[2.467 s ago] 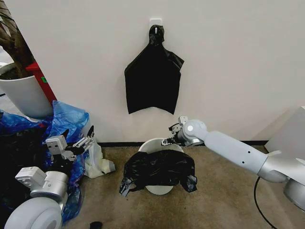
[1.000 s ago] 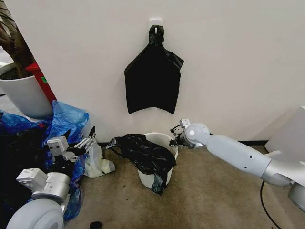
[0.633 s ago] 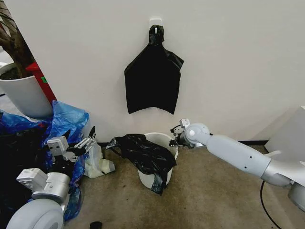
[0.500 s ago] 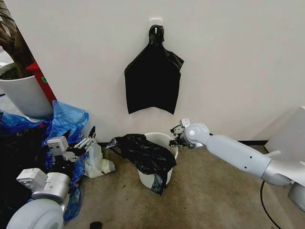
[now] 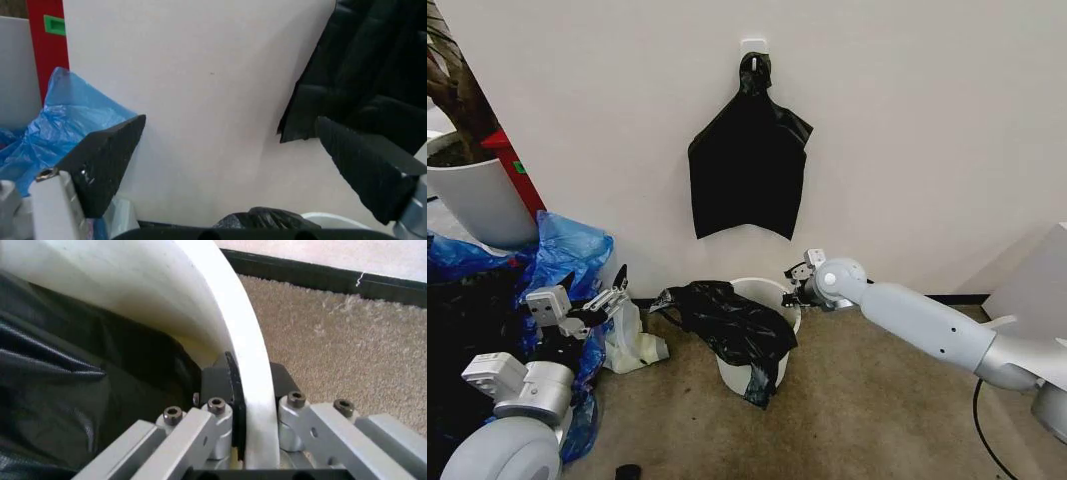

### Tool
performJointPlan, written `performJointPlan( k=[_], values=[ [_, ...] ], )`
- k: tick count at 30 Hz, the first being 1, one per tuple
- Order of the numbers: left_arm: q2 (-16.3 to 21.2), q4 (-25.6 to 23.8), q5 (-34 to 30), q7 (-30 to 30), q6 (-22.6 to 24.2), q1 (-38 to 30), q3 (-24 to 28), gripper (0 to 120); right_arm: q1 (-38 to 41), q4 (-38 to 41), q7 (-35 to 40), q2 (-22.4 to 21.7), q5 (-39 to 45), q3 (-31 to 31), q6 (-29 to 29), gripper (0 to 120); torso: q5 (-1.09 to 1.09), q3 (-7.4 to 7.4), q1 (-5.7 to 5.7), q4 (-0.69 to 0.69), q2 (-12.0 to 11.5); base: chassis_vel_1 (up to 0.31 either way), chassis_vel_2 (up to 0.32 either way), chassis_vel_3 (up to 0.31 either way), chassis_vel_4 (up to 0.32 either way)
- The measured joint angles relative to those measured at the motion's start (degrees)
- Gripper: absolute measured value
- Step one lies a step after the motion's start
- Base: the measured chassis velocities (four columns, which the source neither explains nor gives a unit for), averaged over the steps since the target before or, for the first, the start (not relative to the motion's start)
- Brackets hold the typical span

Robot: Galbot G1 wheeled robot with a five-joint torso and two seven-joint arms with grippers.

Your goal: Place the garbage bag over the trash bin.

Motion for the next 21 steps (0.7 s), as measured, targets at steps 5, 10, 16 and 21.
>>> performJointPlan(
  k=[5, 10, 16, 21],
  values=[
    [0.00, 0.00, 0.00, 0.00, 0.00, 0.00, 0.00, 100, 0.00, 0.00, 0.00, 0.00, 0.00, 0.00, 0.00, 2, 0.00, 0.00, 0.00, 0.00, 0.00, 0.000, 0.000, 0.000, 0.000],
    [0.00, 0.00, 0.00, 0.00, 0.00, 0.00, 0.00, 100, 0.00, 0.00, 0.00, 0.00, 0.00, 0.00, 0.00, 2, 0.00, 0.00, 0.00, 0.00, 0.00, 0.000, 0.000, 0.000, 0.000],
    [0.00, 0.00, 0.00, 0.00, 0.00, 0.00, 0.00, 100, 0.00, 0.00, 0.00, 0.00, 0.00, 0.00, 0.00, 2, 0.00, 0.00, 0.00, 0.00, 0.00, 0.000, 0.000, 0.000, 0.000],
    [0.00, 0.00, 0.00, 0.00, 0.00, 0.00, 0.00, 100, 0.00, 0.00, 0.00, 0.00, 0.00, 0.00, 0.00, 2, 0.00, 0.00, 0.00, 0.00, 0.00, 0.000, 0.000, 0.000, 0.000]
  ],
)
